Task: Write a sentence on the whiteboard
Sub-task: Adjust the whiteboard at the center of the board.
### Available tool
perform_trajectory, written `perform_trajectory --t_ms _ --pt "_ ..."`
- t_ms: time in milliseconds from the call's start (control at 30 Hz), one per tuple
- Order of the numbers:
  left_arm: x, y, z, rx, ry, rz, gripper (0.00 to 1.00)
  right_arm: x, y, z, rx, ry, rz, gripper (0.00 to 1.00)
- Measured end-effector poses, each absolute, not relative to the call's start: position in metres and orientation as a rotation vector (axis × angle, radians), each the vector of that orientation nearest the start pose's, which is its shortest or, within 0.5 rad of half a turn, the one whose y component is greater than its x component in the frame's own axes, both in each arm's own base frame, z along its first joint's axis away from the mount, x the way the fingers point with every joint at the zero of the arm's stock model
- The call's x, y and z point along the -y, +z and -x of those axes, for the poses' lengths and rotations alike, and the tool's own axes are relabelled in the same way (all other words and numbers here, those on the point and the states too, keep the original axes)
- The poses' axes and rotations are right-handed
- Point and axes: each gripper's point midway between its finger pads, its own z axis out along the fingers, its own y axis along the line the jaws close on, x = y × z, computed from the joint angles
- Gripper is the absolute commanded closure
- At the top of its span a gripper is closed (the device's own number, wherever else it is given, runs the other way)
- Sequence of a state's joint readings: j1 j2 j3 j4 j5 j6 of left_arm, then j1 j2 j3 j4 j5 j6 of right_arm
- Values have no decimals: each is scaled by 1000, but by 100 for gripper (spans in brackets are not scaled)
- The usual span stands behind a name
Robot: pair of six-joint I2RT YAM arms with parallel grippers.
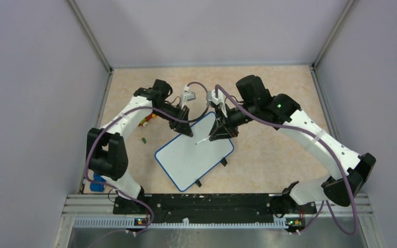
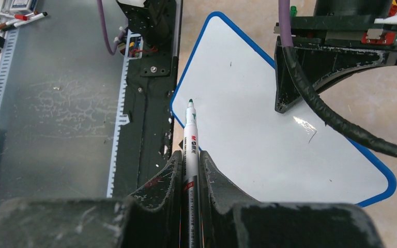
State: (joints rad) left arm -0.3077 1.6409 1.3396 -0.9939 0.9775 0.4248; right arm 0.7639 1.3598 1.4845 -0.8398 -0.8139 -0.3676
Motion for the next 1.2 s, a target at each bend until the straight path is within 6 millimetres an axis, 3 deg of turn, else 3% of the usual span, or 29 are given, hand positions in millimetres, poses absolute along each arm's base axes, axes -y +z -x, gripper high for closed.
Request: perform_trajectory --t_ms 200,367,400,567,700,867,1000,1100,1200 --pt "233 167 -242 -2281 -1347 -1121 90 -312 297 -154 -1640 1151 1562 100" --pt "253 171 -230 -2245 -1385 -1205 92 -314 293 -146 -1642 1169 1585 100" --pt "255 171 -230 -2241 -1386 -1215 90 -314 292 -144 -1645 1172 1590 100" --pt "257 164 -235 -2264 -1368 -1207 57 -315 289 -141 -1649 1177 1600 100" --pt "254 159 -238 -2316 -1324 -1196 41 -315 289 -144 -1655 1156 1594 100" --pt "242 171 -250 -2293 -1274 -1146 36 -315 285 -155 -1669 1085 1561 100" --pt "217 194 -261 -2241 -1210 -1056 38 -316 287 -168 -1688 1024 1496 100" --pt "199 204 -260 -2227 -1171 -1015 40 -321 293 -176 -1697 1008 1437 100" --pt "195 200 -252 -2241 -1176 -1024 42 -325 299 -178 -1696 1033 1396 100"
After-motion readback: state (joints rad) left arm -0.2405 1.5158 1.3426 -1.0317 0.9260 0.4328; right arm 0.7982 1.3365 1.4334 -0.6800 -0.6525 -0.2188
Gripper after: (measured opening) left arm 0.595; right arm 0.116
